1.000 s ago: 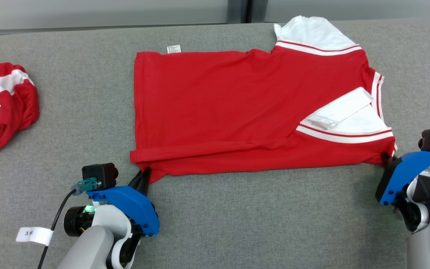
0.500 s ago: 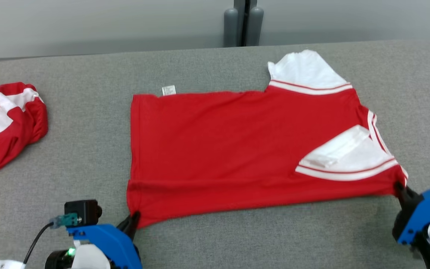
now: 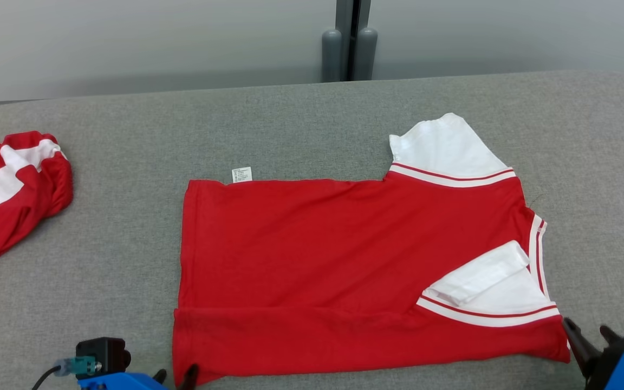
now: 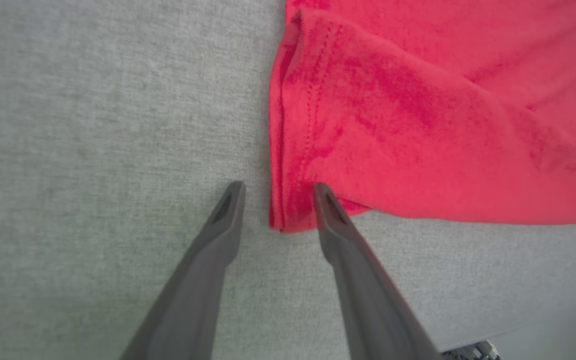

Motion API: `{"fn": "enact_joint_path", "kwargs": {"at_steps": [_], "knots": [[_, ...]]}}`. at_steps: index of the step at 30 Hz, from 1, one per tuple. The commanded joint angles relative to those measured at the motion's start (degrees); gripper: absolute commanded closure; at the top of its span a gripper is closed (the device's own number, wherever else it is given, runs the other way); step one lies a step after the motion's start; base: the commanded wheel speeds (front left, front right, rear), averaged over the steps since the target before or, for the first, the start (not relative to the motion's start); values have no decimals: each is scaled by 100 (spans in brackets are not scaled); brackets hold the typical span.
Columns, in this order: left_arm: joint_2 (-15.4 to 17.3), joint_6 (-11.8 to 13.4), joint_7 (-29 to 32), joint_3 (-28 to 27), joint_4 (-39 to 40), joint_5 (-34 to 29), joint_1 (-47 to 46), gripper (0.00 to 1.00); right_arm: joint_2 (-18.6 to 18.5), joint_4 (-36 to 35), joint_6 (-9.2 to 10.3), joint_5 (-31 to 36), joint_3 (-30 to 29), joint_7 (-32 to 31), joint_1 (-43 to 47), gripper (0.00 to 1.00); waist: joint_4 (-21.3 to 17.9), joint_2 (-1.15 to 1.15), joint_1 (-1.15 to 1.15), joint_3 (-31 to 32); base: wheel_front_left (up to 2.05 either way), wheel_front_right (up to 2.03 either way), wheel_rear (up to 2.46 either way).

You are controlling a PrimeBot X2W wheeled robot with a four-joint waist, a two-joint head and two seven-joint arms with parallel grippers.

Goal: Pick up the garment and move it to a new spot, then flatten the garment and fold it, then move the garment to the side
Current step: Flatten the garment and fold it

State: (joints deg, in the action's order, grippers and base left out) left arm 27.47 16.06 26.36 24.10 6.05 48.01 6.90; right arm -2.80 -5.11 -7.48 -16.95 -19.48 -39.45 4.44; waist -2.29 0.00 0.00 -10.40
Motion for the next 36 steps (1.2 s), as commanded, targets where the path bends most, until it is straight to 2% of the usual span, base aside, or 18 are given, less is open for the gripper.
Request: {"fn": "enact_joint_path", "kwargs": {"at_steps": [1,3,7,11,17,19,24,31,36], "knots": [[35,19,-8,-43,68,6,-62,0,-19,-84,-3,55,32,21,-106,0,-4,0,0,-7,0,0,0],[54,40,48,-42,145,10,-136,0,-19,-234,-3,208,110,-10,-321,0,-19,0,0,-32,0,0,0],[192,-88,285,-75,332,21,-559,0,-19,-539,-3,607,414,-241,-924,0,-35,0,0,-128,0,0,0],[349,-235,657,-213,316,113,-1326,0,-254,-469,-3,799,872,-584,-1864,0,-71,0,0,-335,0,0,0],[477,-654,1189,-569,-271,590,-2710,0,-442,304,-2,457,1687,-832,-3476,0,-290,0,0,-773,0,0,0],[637,-794,1502,-548,-504,638,-3133,0,-455,670,-3,406,1923,-810,-3938,0,-367,0,0,-907,0,0,0],[823,-958,2022,-447,-1055,559,-4037,0,-446,1612,-3,316,2344,-521,-4882,0,-573,0,0,-1230,0,0,0],[1028,-947,2556,-12,-1661,111,-4694,0,-339,2765,-3,141,2701,90,-5670,0,-818,0,0,-1554,0,0,0],[1074,-903,2610,97,-1956,-54,-4812,0,-296,3169,-3,28,2788,361,-5937,0,-895,0,0,-1740,0,0,0]]}}
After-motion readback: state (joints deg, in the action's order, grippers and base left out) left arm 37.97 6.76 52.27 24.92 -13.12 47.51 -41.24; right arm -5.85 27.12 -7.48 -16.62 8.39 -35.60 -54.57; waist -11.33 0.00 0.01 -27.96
